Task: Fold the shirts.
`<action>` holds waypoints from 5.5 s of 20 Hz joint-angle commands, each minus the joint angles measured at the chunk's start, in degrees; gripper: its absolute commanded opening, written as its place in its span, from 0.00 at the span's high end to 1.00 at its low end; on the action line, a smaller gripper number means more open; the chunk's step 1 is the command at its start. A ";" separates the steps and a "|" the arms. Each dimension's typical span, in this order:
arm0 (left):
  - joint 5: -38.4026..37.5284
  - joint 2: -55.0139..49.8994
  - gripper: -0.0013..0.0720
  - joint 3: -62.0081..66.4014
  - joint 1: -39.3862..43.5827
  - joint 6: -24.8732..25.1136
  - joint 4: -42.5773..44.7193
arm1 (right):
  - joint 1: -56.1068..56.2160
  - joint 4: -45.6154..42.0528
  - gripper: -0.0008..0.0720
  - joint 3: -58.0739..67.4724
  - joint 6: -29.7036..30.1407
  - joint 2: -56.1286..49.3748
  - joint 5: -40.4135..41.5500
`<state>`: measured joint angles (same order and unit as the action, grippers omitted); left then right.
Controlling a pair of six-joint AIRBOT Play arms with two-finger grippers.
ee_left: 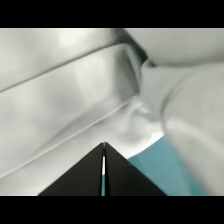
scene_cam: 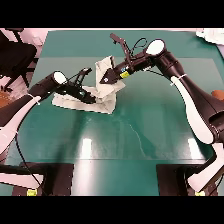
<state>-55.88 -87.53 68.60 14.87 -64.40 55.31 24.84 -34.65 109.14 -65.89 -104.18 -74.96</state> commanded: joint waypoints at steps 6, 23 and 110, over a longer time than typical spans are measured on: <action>-3.61 0.83 0.95 0.02 -2.43 -2.38 22.60 | 0.22 0.22 0.96 0.04 -0.09 -0.07 1.86; 3.72 3.56 0.95 0.02 -23.19 -5.73 19.91 | 6.05 0.13 0.96 0.04 -0.76 -2.56 9.75; -30.47 21.73 0.95 -0.09 -40.26 -1.62 -19.87 | -44.63 1.40 0.96 8.20 -32.72 12.15 8.24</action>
<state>-85.06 -65.84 68.45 -25.39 -64.71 39.46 -8.43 -29.19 116.57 -92.75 -96.79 -61.45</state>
